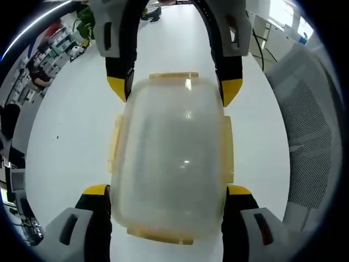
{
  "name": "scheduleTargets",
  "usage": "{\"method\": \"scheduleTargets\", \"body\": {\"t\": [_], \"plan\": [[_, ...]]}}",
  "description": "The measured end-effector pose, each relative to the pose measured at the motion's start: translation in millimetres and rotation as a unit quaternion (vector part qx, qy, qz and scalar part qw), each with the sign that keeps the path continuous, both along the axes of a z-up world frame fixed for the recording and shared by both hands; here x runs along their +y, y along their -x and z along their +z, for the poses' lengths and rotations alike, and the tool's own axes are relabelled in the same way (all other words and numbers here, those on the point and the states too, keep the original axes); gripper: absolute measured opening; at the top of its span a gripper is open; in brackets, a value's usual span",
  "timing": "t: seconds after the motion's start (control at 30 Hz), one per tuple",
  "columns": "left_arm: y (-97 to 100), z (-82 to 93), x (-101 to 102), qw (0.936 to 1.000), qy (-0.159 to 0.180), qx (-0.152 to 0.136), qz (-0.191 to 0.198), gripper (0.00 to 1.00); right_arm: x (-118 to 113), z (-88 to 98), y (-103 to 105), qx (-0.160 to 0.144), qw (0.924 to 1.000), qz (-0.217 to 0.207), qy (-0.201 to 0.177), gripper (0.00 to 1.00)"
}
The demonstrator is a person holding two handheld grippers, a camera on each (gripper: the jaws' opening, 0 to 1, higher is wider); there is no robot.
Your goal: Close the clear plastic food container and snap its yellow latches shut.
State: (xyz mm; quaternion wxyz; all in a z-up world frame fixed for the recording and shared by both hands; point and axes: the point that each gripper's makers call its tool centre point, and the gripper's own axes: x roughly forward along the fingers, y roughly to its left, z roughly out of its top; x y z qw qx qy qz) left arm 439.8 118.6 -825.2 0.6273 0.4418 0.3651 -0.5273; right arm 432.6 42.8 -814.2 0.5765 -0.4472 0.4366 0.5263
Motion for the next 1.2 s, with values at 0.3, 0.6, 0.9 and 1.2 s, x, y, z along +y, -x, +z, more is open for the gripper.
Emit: {"method": "scheduleTargets", "body": {"t": [0.3, 0.6, 0.9, 1.2], "plan": [[-0.1, -1.2, 0.0, 1.0000, -0.002, -0.001, 0.003, 0.85, 0.4, -0.2, 1.1, -0.002, 1.0000, -0.002, 0.002, 0.73], [0.8, -4.9, 2.0, 0.9993, -0.022, -0.023, -0.018, 0.86, 0.2, -0.6, 0.8, -0.004, 1.0000, -0.003, -0.001, 0.73], [0.7, -5.0, 2.3, 0.9994, -0.022, -0.021, -0.018, 0.86, 0.6, 0.4, 1.7, -0.003, 1.0000, -0.003, 0.000, 0.74], [0.7, -3.2, 3.6, 0.9992, -0.024, -0.022, -0.024, 0.87, 0.7, -0.2, 1.2, -0.016, 0.9999, -0.004, -0.004, 0.75]]}}
